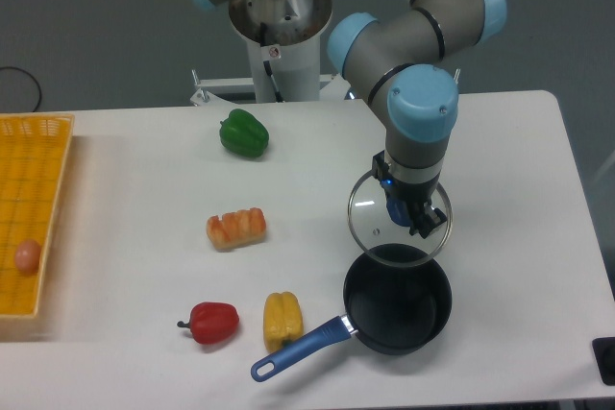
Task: Open the lid
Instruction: 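Lift the glass lid by its knob up off the saucepan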
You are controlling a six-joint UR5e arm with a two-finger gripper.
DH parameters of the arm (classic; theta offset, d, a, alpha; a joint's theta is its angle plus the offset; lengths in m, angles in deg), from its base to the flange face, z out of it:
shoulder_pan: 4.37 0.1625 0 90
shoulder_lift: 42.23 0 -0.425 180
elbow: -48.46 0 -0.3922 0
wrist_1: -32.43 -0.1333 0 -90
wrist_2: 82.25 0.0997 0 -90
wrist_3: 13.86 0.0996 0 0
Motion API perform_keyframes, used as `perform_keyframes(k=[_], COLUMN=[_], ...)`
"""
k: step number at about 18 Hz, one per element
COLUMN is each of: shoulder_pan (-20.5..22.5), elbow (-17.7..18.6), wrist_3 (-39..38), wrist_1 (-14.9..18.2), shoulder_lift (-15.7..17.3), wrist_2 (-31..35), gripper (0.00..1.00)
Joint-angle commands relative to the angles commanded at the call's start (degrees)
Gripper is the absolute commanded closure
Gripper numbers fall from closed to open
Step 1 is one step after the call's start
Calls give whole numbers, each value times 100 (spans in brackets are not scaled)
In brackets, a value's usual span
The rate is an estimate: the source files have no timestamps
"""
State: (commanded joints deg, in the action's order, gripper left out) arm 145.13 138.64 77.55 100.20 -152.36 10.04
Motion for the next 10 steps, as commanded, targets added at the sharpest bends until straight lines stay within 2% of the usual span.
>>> perform_keyframes(k=[10], shoulder_pan=[53], elbow=[0], wrist_3=[9], wrist_1=[-9], shoulder_lift=[9], wrist_2=[0], gripper=[36])
